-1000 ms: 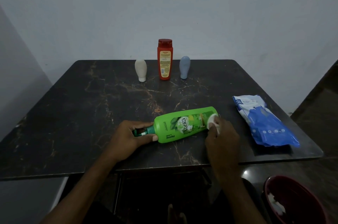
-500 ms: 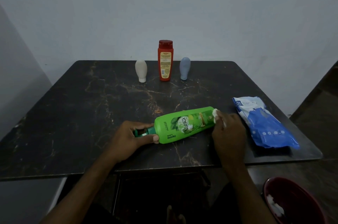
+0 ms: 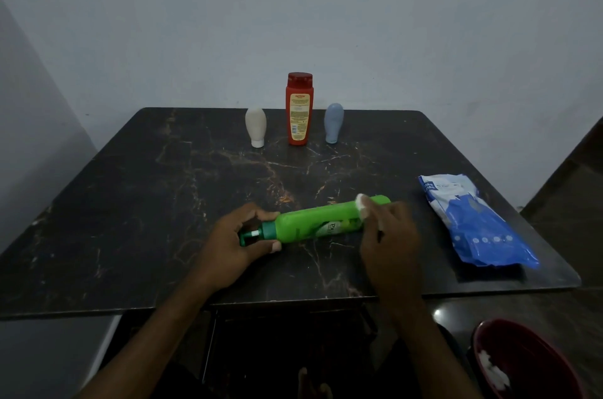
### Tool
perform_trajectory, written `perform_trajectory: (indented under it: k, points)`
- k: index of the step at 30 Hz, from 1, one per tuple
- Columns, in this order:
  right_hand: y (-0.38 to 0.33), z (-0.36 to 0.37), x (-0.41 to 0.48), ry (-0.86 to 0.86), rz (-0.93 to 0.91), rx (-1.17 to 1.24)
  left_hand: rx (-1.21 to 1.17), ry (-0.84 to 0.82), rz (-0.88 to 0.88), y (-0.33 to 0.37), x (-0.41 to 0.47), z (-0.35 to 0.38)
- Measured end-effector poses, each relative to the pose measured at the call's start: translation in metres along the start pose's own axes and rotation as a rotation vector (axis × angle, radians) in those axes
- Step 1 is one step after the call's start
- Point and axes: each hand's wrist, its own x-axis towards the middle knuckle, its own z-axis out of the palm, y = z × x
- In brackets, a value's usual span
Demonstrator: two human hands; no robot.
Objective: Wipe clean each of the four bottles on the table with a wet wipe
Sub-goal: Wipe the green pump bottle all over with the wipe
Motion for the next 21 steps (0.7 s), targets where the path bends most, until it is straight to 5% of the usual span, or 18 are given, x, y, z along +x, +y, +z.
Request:
perform_trajectory:
  k: [11, 21]
  points:
    - [-0.021, 0.012, -0.016, -0.073, 0.009, 0.064, -0.006, 0.015, 0.089, -0.003, 0.001, 0.003]
    - [-0.063, 0.04, -0.051, -0.245, -0.23, 0.013, -0.018, 0.043, -0.133, -0.005, 0.006, 0.006]
